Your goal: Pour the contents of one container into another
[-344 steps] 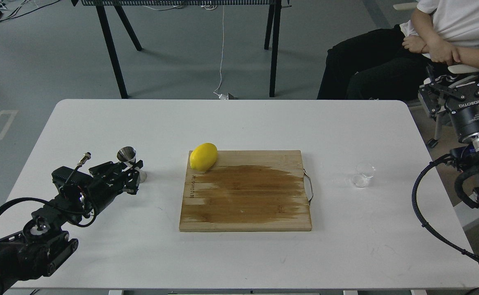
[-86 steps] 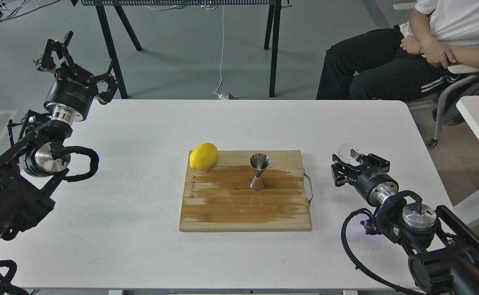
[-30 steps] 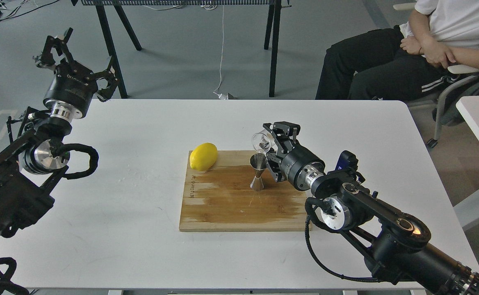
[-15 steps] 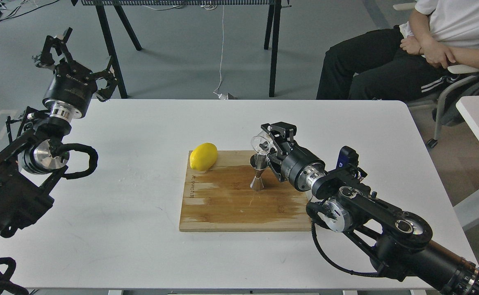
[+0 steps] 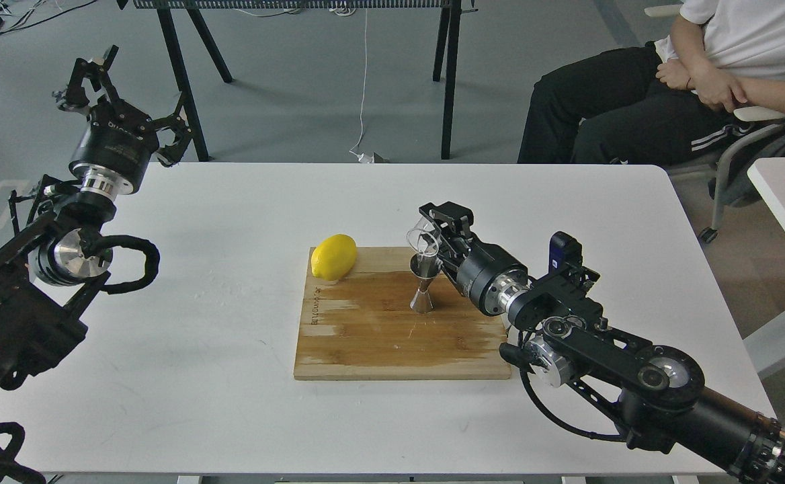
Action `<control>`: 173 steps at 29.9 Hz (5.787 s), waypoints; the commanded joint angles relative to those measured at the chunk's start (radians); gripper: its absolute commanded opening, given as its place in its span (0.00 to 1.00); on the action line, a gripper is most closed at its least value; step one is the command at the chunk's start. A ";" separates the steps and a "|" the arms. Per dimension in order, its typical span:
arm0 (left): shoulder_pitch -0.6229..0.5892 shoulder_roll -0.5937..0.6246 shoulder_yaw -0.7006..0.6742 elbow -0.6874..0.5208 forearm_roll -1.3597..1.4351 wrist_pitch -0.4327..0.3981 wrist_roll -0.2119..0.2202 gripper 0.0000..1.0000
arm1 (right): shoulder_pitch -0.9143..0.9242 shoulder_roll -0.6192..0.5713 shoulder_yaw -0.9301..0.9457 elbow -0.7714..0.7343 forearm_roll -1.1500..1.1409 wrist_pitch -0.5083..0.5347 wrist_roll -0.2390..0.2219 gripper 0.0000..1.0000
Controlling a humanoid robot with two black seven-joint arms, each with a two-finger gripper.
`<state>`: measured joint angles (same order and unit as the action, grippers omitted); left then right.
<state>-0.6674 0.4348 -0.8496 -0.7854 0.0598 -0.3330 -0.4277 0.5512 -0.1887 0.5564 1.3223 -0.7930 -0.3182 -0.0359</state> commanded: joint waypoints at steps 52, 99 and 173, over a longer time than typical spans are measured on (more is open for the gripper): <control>0.006 0.013 0.000 0.000 -0.002 -0.001 -0.003 1.00 | 0.098 -0.064 -0.283 -0.086 -0.325 -0.131 0.163 0.28; 0.035 -0.013 -0.013 -0.026 -0.005 0.014 0.001 1.00 | -0.267 -0.155 0.456 -0.531 1.198 0.560 -0.150 0.32; 0.023 -0.010 -0.035 -0.025 -0.006 0.002 0.004 1.00 | 0.081 -0.238 0.563 -0.739 1.066 0.807 0.186 1.00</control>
<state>-0.6460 0.4252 -0.8770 -0.8098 0.0542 -0.3270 -0.4234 0.5835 -0.4257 1.1211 0.6295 0.3094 0.4890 0.1303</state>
